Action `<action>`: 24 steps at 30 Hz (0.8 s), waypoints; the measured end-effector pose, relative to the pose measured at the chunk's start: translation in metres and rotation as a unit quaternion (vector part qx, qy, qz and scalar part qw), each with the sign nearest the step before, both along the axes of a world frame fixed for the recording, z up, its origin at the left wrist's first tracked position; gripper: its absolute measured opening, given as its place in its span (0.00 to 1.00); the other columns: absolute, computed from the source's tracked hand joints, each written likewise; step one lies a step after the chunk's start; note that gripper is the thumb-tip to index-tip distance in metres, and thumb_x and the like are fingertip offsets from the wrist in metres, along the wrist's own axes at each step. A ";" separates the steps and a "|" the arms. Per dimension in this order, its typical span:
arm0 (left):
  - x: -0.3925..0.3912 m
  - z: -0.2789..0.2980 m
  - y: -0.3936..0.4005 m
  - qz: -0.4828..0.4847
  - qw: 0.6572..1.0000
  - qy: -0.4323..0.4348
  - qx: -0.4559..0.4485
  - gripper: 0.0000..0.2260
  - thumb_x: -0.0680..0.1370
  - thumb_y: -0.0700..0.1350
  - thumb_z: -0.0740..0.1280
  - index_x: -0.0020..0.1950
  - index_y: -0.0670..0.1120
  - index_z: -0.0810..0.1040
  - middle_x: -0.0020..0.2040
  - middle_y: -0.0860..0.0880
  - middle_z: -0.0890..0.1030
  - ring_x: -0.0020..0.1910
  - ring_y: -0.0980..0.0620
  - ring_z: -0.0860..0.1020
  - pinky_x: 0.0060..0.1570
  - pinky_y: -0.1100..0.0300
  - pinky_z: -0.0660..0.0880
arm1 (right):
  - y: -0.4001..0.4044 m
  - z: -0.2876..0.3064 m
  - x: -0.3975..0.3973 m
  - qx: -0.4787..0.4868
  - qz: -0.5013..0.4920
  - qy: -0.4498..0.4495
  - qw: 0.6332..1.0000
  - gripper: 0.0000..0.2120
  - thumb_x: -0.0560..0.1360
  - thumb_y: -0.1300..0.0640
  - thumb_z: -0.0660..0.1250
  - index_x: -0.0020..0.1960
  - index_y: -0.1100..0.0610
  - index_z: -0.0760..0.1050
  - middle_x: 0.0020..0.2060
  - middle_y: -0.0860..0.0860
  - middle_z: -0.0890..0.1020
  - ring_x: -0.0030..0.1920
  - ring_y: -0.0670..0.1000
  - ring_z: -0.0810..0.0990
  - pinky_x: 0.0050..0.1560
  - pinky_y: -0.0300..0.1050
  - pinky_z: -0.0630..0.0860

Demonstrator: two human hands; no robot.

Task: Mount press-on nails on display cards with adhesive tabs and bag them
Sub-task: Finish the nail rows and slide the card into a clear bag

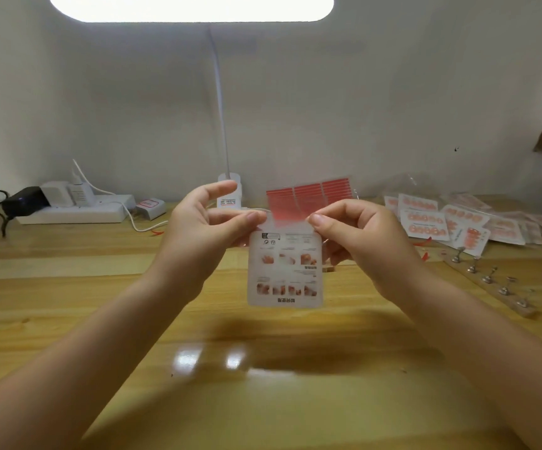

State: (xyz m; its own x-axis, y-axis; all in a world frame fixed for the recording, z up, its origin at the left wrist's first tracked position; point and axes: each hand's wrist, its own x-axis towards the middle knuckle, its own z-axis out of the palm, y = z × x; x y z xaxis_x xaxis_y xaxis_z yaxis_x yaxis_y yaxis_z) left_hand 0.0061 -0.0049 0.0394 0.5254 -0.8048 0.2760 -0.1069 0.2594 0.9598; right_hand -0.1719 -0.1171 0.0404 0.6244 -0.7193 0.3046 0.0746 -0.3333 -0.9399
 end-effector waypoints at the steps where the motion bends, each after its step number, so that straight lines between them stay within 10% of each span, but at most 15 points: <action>1: 0.000 0.002 0.001 0.000 1.000 -0.002 -0.004 0.32 0.65 0.45 0.76 0.66 0.47 0.69 0.45 0.43 0.86 0.47 0.46 0.85 0.46 0.55 0.82 | -0.001 0.001 -0.001 -0.002 0.005 -0.003 1.000 0.05 0.76 0.60 0.68 0.46 0.61 0.80 0.35 0.53 0.85 0.33 0.51 0.82 0.32 0.41 0.78; 24: 0.007 0.011 0.010 -0.071 0.989 -0.109 -0.065 0.40 0.65 0.46 0.75 0.74 0.49 0.62 0.46 0.45 0.86 0.47 0.47 0.85 0.47 0.59 0.80 | -0.023 0.003 -0.014 0.067 0.205 -0.068 0.974 0.09 0.71 0.66 0.66 0.41 0.58 0.84 0.35 0.56 0.85 0.34 0.52 0.83 0.33 0.40 0.79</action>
